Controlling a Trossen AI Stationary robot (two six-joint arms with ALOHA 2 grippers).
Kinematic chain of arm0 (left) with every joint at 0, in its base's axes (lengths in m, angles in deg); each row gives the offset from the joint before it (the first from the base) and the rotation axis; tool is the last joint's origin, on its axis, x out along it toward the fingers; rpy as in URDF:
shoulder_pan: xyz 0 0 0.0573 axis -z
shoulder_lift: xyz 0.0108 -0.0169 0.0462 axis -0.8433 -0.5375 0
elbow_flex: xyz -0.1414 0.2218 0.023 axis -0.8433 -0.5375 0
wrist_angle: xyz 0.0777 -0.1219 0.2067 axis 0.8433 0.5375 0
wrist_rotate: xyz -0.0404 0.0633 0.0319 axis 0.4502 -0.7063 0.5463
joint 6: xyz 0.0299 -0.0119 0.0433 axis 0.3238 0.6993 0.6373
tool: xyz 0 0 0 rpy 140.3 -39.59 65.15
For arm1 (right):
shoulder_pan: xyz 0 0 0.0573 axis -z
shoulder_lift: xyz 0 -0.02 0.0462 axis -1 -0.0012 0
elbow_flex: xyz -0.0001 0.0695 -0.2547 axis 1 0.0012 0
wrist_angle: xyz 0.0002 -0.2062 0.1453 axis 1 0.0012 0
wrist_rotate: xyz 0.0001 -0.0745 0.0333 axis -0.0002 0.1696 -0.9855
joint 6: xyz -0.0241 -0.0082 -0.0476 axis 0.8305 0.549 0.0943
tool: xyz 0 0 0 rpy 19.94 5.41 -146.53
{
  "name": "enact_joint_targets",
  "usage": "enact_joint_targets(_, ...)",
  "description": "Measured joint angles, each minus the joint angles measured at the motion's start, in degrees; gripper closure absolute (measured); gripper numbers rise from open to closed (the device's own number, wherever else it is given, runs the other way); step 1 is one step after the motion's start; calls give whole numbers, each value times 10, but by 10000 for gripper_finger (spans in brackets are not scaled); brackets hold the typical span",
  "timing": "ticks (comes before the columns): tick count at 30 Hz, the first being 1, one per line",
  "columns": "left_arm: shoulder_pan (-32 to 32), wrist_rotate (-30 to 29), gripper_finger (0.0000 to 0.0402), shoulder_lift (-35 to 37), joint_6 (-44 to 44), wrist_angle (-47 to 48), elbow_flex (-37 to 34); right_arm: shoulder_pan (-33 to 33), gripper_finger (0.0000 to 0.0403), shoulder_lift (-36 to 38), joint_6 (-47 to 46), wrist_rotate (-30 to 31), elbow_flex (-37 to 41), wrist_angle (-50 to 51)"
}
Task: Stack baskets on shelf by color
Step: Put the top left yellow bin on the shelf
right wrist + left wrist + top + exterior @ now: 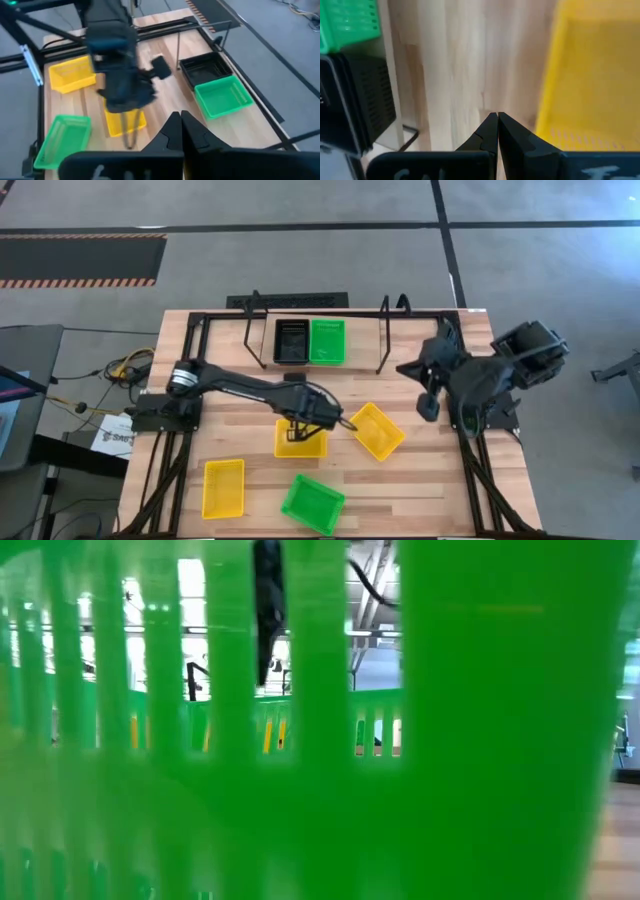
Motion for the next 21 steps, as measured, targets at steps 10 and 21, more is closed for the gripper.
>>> enact_joint_targets(10,-31,72,385,-18,-31,-102,0,-55,401,19,33,-1,0,0)
enact_joint_targets(21,-33,144,290,-17,-12,-113,0,-106,400,78,50,-2,0,0)
